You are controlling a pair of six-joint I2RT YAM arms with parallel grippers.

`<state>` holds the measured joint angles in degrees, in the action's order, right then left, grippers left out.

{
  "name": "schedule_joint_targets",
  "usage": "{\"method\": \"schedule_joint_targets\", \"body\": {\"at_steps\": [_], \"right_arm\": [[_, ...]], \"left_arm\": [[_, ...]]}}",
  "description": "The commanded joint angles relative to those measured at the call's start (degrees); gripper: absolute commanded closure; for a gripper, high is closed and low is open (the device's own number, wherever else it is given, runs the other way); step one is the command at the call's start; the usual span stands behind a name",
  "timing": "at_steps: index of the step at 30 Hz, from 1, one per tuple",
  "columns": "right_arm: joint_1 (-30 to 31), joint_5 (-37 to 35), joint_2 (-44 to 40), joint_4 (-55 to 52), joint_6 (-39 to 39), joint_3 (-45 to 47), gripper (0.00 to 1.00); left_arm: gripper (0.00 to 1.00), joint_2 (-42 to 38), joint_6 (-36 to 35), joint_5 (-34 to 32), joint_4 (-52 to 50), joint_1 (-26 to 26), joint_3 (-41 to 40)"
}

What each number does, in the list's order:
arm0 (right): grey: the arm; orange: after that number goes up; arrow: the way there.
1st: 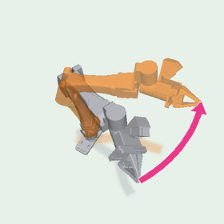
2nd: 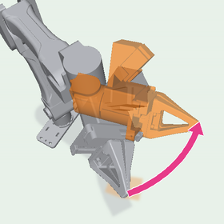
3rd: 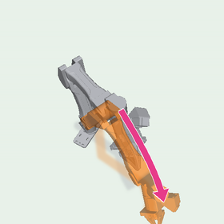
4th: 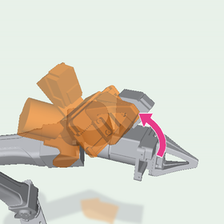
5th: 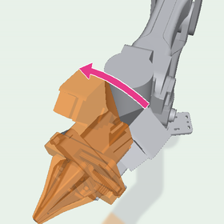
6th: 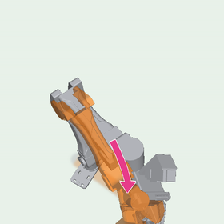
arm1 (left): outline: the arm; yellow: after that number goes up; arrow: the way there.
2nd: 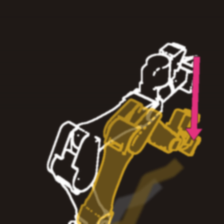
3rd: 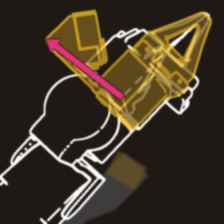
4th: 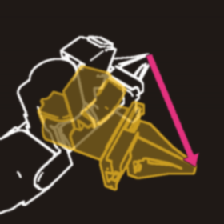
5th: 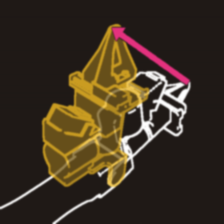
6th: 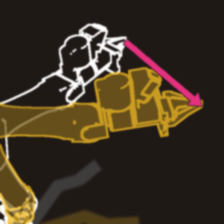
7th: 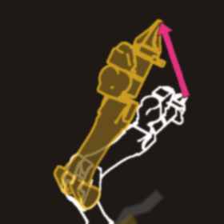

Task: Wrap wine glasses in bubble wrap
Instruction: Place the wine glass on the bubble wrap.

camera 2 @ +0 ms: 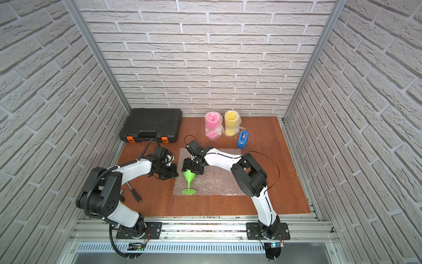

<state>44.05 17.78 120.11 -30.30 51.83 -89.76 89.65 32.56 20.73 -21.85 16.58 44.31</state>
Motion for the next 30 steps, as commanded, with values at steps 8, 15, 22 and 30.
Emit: {"method": "schedule_joint_targets", "body": {"at_steps": [8, 15, 22, 30], "right_arm": [[-0.87, -2.57, 3.44, -4.37, -3.32, -6.7, 0.42], [-0.95, -3.92, 4.84, -3.97, -3.4, -6.41, 0.32], [-2.07, -4.47, -1.09, -4.92, -3.45, -6.32, 0.1], [-5.66, -2.55, -11.3, -6.32, -4.32, -1.04, 0.12]], "left_arm": [[1.0, -2.43, -1.49, 0.79, 0.48, 0.22, 0.01], [1.0, -3.69, -1.62, 1.8, 0.46, 0.24, 0.16], [1.0, -5.39, -1.35, 2.41, -0.25, 0.66, 1.02], [1.0, -8.01, -1.21, 1.8, -2.86, 1.44, 2.62]]}}
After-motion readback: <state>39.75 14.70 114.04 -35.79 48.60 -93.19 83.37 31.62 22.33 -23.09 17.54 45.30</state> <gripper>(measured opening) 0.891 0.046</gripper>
